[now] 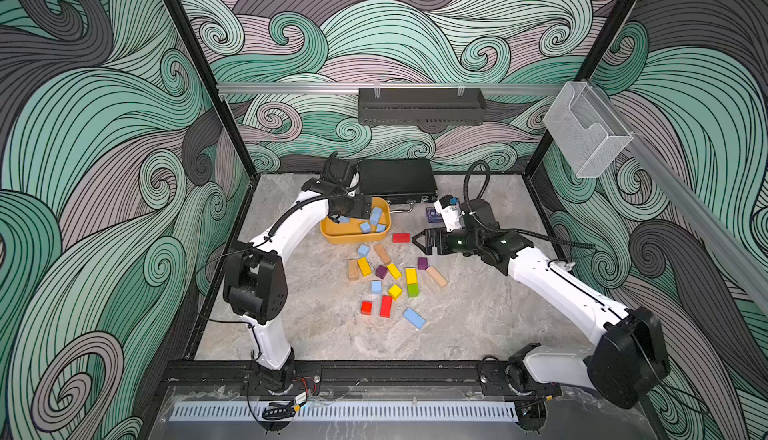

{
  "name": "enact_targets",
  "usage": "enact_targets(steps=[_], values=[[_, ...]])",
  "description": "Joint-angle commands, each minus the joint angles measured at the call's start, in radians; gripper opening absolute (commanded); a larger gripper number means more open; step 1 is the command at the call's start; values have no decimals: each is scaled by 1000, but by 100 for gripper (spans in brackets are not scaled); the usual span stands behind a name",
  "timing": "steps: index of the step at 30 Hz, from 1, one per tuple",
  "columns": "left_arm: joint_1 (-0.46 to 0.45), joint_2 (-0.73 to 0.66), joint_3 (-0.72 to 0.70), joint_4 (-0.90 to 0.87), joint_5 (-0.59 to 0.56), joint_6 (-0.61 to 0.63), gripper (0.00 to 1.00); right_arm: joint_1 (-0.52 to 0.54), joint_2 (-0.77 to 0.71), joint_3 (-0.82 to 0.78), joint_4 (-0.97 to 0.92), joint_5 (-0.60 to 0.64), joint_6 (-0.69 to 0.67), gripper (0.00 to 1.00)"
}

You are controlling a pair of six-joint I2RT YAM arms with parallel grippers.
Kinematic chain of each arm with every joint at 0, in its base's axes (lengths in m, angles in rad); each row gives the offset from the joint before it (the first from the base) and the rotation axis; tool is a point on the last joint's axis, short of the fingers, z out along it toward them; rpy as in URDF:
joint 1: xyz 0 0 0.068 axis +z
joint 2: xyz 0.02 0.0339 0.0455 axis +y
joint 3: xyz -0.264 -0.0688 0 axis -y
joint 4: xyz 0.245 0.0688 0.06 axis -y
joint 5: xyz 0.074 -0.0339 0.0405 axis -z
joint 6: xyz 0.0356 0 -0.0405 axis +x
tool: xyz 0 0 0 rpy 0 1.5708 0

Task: Pick out the blue building blocks
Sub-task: Place the building block in the storage box, then pick up the building block from the center of the board.

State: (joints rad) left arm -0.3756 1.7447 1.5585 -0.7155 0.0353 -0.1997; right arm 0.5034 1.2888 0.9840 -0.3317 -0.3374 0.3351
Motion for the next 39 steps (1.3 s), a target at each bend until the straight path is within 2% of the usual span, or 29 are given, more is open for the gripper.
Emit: enact_targets(steps=[1, 2, 12, 19, 30, 39], values=[[-21, -97, -56, 9, 12, -6, 96, 18, -55, -15, -41, 23, 10, 99], [-30, -124, -85, 21, 16, -6, 98, 22, -68, -23, -54, 29, 10, 99], [-107, -300, -317, 91, 0, -16, 99, 74, -171, -112, -78, 64, 31, 99], [-148, -370, -437, 155, -10, -14, 99, 89, -193, -170, -70, 63, 45, 99], [-157, -331, -549, 282, -22, -6, 98, 93, -179, -210, -32, 51, 62, 99], [-158, -192, -511, 305, -33, 20, 94, 92, -113, -193, 26, 48, 56, 99]])
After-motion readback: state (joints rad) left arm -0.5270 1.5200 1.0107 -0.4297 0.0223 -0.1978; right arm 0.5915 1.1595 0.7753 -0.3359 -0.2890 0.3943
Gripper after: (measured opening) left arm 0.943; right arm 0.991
